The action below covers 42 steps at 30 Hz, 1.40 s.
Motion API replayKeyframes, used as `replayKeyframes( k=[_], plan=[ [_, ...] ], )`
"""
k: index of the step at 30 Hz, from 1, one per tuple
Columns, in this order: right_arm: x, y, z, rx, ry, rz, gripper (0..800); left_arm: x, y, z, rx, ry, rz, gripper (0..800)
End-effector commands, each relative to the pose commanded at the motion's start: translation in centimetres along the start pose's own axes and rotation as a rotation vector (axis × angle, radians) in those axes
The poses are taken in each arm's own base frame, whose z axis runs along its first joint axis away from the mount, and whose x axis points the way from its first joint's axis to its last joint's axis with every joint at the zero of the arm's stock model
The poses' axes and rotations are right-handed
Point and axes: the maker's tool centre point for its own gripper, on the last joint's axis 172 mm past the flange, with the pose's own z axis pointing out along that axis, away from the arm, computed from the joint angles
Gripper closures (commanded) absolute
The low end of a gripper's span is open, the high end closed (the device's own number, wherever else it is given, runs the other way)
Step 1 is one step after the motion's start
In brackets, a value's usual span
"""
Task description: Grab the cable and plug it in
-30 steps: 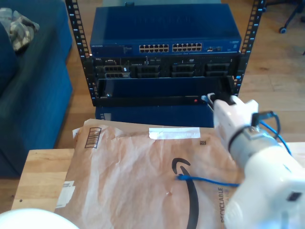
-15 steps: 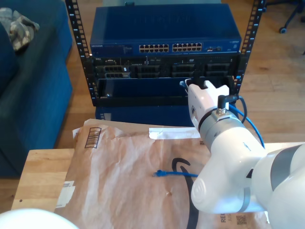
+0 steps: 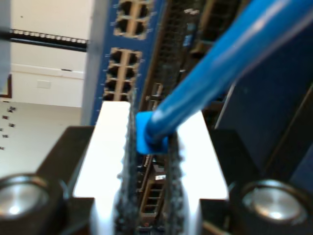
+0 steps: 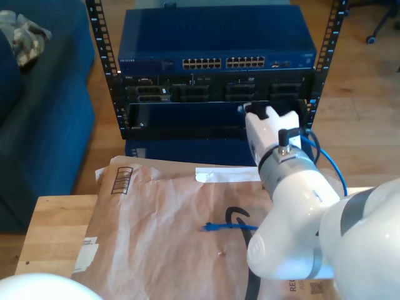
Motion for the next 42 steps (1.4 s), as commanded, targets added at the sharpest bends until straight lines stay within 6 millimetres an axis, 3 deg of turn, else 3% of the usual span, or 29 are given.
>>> replayKeyframes(
  k=[8, 14, 16, 19, 22, 25, 29, 31, 37, 40, 42],
  plan=[
    [1.4, -5.9, 1.0, 0.146, 0.066, -0.010, 800, 0.0, 0.0, 0.0, 0.000, 0.002, 0.000, 0],
    [1.9, -5.2, 0.7, 0.143, 0.079, -0.008, 800, 0.0, 0.0, 0.0, 0.000, 0.000, 0.000, 0],
    [2.3, -3.4, 0.0, 0.114, 0.077, 0.008, 800, 0.0, 0.0, 0.0, -0.001, 0.000, -0.001, 0],
    [2.5, -2.4, -1.4, 0.117, 0.067, 0.113, 800, 0.0, 0.0, 0.0, 0.000, 0.000, 0.000, 0],
    [3.3, -1.4, -2.4, 0.131, 0.091, 0.107, 800, 0.0, 0.0, 0.0, -0.001, 0.000, -0.001, 0],
    [4.5, -1.8, -2.2, 0.140, 0.117, 0.119, 800, 0.0, 0.0, 0.0, 0.000, 0.000, 0.000, 0],
    [5.9, -3.3, -1.0, 0.169, 0.146, 0.150, 800, 0.0, 0.0, 0.0, 0.000, 0.000, 0.000, 0],
    [6.7, -4.2, 0.6, 0.189, 0.173, 0.173, 800, 0.0, 0.0, 0.0, 0.000, 0.000, 0.000, 0],
    [7.1, -0.8, 4.9, 0.149, 0.204, 0.230, 800, 0.1, 0.0, -0.1, 0.000, 0.002, 0.000, 0],
    [9.6, -1.6, 5.6, 0.196, 0.251, 0.260, 800, 0.0, 0.0, 0.0, -0.001, 0.000, -0.001, 0],
    [9.6, -1.9, 6.3, 0.234, 0.267, 0.261, 800, 0.1, 0.0, -0.1, 0.000, 0.002, 0.000, 0]
  ],
)
